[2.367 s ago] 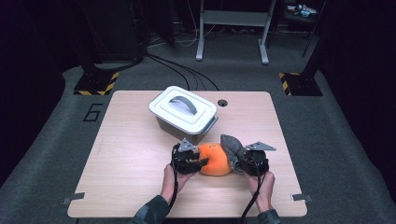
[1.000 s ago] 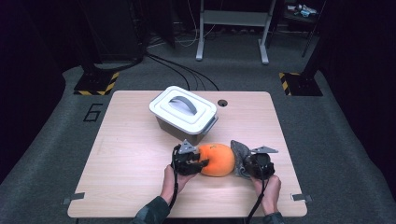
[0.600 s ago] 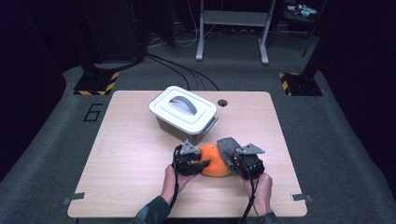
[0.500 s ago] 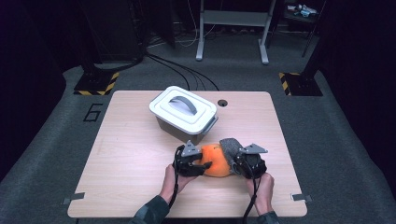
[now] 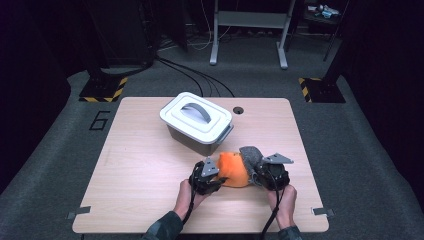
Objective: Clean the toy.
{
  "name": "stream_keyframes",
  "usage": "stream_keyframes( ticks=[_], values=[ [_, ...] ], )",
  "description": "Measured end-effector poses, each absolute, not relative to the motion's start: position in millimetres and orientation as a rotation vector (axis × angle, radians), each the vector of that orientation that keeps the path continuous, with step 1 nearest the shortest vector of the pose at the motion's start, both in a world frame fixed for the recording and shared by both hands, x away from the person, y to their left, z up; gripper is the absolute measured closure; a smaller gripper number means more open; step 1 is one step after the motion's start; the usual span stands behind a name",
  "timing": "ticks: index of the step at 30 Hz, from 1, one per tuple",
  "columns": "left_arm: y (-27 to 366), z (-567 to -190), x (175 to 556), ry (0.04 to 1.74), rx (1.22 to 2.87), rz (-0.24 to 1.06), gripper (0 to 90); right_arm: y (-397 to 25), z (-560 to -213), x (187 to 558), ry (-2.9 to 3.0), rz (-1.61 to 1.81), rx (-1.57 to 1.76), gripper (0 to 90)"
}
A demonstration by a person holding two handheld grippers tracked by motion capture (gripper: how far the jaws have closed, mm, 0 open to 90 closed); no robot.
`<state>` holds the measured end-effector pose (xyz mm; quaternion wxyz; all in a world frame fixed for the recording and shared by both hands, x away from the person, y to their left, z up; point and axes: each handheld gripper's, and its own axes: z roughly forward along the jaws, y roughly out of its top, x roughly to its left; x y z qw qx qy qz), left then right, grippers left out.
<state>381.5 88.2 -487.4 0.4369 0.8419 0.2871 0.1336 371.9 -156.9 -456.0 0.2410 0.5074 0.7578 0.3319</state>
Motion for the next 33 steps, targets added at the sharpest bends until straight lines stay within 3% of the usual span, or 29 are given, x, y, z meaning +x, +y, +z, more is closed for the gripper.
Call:
stream_keyframes(
  ticks=[4, 14, 19, 21, 24, 28, 29, 30, 33],
  values=[
    [90.4, -480.8, 381.7, 0.780, 2.043, 0.262, 73.4, -159.9, -447.2, 364.6, 2.038, 0.939, 1.382, 71.4],
    [97.4, -468.2, 384.3, 0.911, 1.967, 0.040, 73.4, -142.4, -406.8, 349.9, 2.059, 0.986, 1.274, 71.2],
    [92.6, -468.3, 383.8, 0.896, 1.995, 0.027, 71.4, -121.0, -413.4, 352.6, 2.131, 0.912, 1.247, 71.1],
    [92.3, -470.5, 384.2, 0.887, 2.004, 0.034, 65.0, -121.9, -421.9, 359.3, 2.136, 0.885, 1.271, 71.1],
    [92.9, -471.4, 382.0, 0.837, 2.004, 0.073, 47.3, -128.4, -432.6, 368.5, 2.135, 0.869, 1.310, 71.3],
    [88.3, -474.4, 375.0, 0.764, 2.071, 0.173, 39.6, -136.7, -440.9, 375.0, 2.117, 0.879, 1.333, 71.4],
    [86.2, -476.3, 373.1, 0.753, 2.090, 0.233, 43.0, -137.2, -442.2, 375.8, 2.112, 0.885, 1.340, 71.4],
    [84.8, -477.3, 372.7, 0.754, 2.100, 0.262, 52.5, -138.5, -443.5, 377.1, 2.115, 0.891, 1.346, 71.4],
    [84.7, -479.6, 375.9, 0.778, 2.067, 0.254, 68.8, -140.6, -443.3, 379.3, 2.112, 0.901, 1.347, 71.3]
  ],
)
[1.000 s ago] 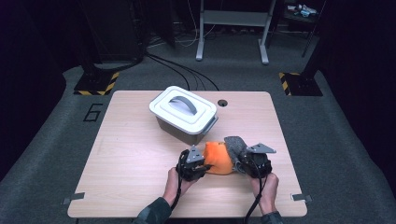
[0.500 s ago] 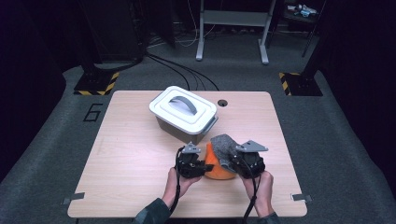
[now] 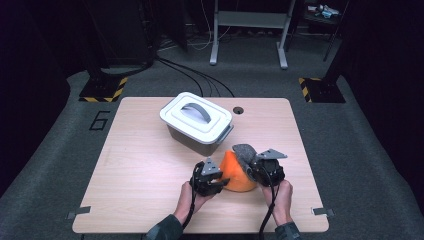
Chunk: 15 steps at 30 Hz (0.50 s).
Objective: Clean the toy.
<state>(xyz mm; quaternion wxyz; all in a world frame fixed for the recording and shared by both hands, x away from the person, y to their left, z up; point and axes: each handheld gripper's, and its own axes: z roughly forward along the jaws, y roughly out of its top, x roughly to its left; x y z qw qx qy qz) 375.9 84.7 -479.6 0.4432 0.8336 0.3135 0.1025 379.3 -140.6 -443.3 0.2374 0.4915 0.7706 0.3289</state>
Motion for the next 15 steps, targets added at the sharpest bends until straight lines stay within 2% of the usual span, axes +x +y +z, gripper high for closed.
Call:
stream_keyframes(
  ticks=[3, 8, 12, 15],
  values=[
    [84.3, -477.3, 377.3, 0.806, 2.055, 0.255, 75.2, -143.0, -431.3, 374.3, 2.075, 0.930, 1.340, 71.3],
    [85.5, -476.3, 378.7, 0.827, 2.047, 0.250, 76.4, -121.1, -409.3, 354.4, 2.101, 0.971, 1.232, 71.2],
    [87.6, -478.5, 381.4, 0.838, 2.054, 0.236, 78.0, -101.6, -421.0, 353.6, 2.147, 0.848, 1.178, 71.2],
    [89.4, -479.9, 383.6, 0.841, 2.039, 0.220, 79.1, -110.6, -431.3, 362.2, 2.142, 0.803, 1.189, 71.3]
  ],
)
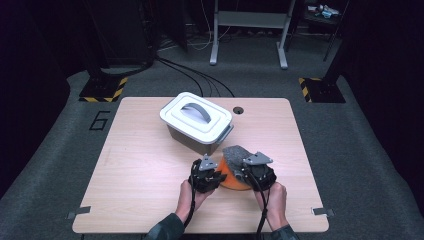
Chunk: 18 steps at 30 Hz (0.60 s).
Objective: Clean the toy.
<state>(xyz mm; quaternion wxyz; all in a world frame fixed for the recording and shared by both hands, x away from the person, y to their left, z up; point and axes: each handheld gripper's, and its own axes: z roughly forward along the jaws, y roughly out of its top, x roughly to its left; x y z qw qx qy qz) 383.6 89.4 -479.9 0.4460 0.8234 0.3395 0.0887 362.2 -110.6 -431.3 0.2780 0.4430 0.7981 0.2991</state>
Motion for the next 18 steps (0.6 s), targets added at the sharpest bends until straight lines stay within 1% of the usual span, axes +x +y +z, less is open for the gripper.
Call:
stream_keyframes(
  ticks=[7, 10, 13, 18],
  values=[
    [89.7, -481.1, 385.5, 0.850, 2.015, 0.195, 79.2, -155.4, -453.8, 376.9, 2.101, 0.749, 1.398, 71.5],
    [89.0, -480.4, 385.6, 0.842, 2.014, 0.204, 79.0, -172.4, -464.8, 378.8, 2.112, 0.808, 1.510, 71.3],
    [90.0, -480.0, 386.4, 0.851, 2.016, 0.206, 78.8, -170.9, -452.9, 369.6, 2.080, 0.855, 1.460, 70.9],
    [90.4, -479.4, 387.5, 0.851, 2.022, 0.211, 78.6, -139.3, -423.6, 352.7, 2.110, 0.965, 1.291, 70.7]
  ],
)
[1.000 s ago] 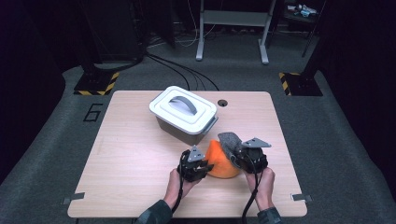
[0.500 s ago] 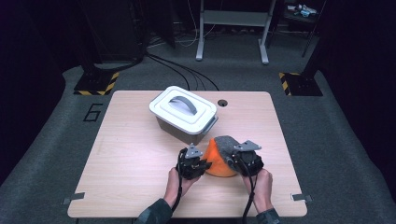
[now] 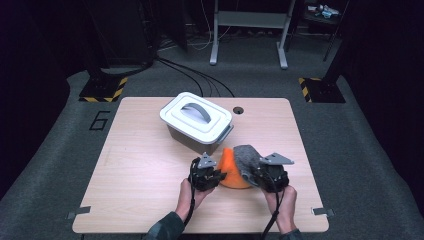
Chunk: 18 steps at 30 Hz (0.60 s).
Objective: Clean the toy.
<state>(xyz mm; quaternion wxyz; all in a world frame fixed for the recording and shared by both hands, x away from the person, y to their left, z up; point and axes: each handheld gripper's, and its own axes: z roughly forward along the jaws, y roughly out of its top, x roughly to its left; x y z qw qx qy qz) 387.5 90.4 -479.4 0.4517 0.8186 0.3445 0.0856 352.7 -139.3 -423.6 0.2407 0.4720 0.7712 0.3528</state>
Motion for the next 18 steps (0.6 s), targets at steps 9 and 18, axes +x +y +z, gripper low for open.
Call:
stream_keyframes(
  ticks=[9, 18],
  values=[
    [90.5, -479.9, 388.6, 0.845, 2.031, 0.213, 78.9, -139.6, -451.6, 368.9, 2.124, 0.843, 1.343, 71.3],
    [92.0, -477.8, 388.8, 0.790, 2.014, 0.173, 53.0, -161.2, -473.0, 373.4, 2.107, 0.823, 1.467, 71.5]
  ],
)
